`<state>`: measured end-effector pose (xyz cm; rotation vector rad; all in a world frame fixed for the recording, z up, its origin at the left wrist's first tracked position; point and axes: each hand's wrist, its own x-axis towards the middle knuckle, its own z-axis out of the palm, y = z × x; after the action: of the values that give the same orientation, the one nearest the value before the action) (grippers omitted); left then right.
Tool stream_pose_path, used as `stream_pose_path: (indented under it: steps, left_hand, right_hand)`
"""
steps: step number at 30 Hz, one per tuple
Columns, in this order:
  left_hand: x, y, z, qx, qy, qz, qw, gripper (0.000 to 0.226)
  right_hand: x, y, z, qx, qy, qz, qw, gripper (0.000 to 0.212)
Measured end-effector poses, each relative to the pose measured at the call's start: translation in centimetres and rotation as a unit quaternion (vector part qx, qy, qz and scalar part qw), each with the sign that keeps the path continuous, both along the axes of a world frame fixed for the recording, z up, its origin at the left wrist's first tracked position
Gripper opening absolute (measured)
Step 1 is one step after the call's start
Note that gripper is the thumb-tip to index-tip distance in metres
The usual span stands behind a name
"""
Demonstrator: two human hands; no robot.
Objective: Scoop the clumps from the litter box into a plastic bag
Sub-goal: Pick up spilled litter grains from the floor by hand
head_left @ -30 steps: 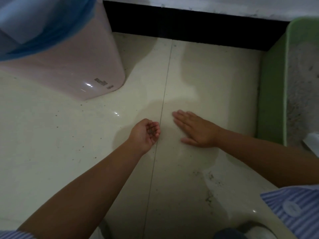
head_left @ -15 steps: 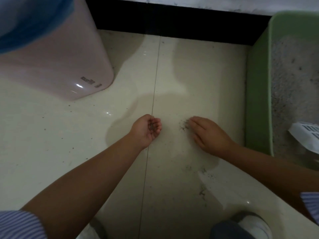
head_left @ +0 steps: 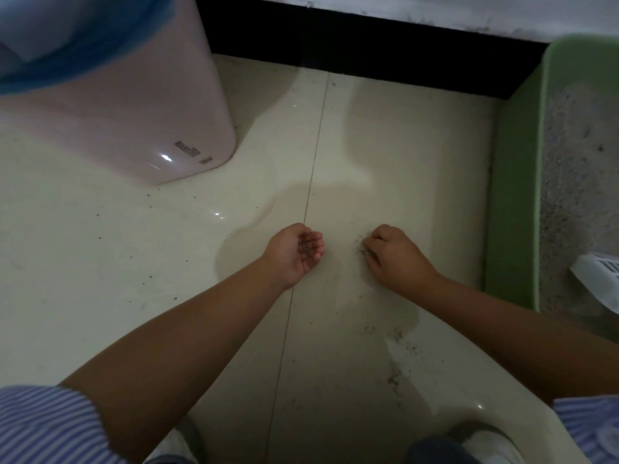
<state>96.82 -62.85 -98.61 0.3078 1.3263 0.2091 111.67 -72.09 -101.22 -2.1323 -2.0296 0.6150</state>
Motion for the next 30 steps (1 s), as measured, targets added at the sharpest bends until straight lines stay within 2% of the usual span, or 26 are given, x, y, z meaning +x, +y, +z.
stream_pose_path:
  steps: [4,7,10,12,16,18,21,23,28,30]
  left_hand:
    - [-0.1,0.0,0.0,0.000,-0.004,0.002,1.000,0.036]
    - [0.0,-0.1,0.0,-0.001,-0.007,0.000,1.000,0.035]
    - [-0.1,-0.1,0.0,-0.005,-0.011,0.003,1.000,0.036]
    - [-0.1,-0.1,0.0,-0.005,-0.019,0.013,1.000,0.037]
    - [-0.2,0.0,0.1,-0.001,-0.028,0.018,0.999,0.038]
    - [-0.2,0.1,0.2,0.002,-0.030,0.021,0.999,0.038]
    - [-0.4,0.1,0.2,0.001,-0.029,0.026,0.999,0.039]
    - [-0.4,0.0,0.2,-0.002,-0.027,0.026,0.999,0.040]
    - [-0.3,-0.3,0.1,-0.005,-0.021,0.025,0.999,0.043]
    - [-0.2,-0.3,0.1,-0.005,-0.023,0.026,0.999,0.045]
  right_hand:
    - [0.4,0.2,0.6,-0.002,0.011,-0.019,1.000,0.018]
    - [1.0,0.4,0.6,0.024,0.005,0.005,1.000,0.029]
    - [0.4,0.9,0.8,0.001,0.003,0.021,1.000,0.013]
    - [-0.4,0.9,0.7,-0.013,-0.010,0.026,1.000,0.010]
    - [-0.9,0.0,0.8,-0.085,-0.047,0.048,0.994,0.031]
    - [-0.9,-0.1,1.0,-0.112,-0.058,0.066,0.990,0.033]
    - [-0.9,0.2,1.6,-0.067,-0.030,0.057,0.996,0.024]
    - [-0.1,0.4,1.6,-0.018,-0.038,0.062,0.997,0.031]
    - [0.0,1.1,1.6,-0.015,-0.045,0.155,0.987,0.024]
    - [0.4,1.0,1.6,-0.038,-0.045,0.150,0.987,0.026]
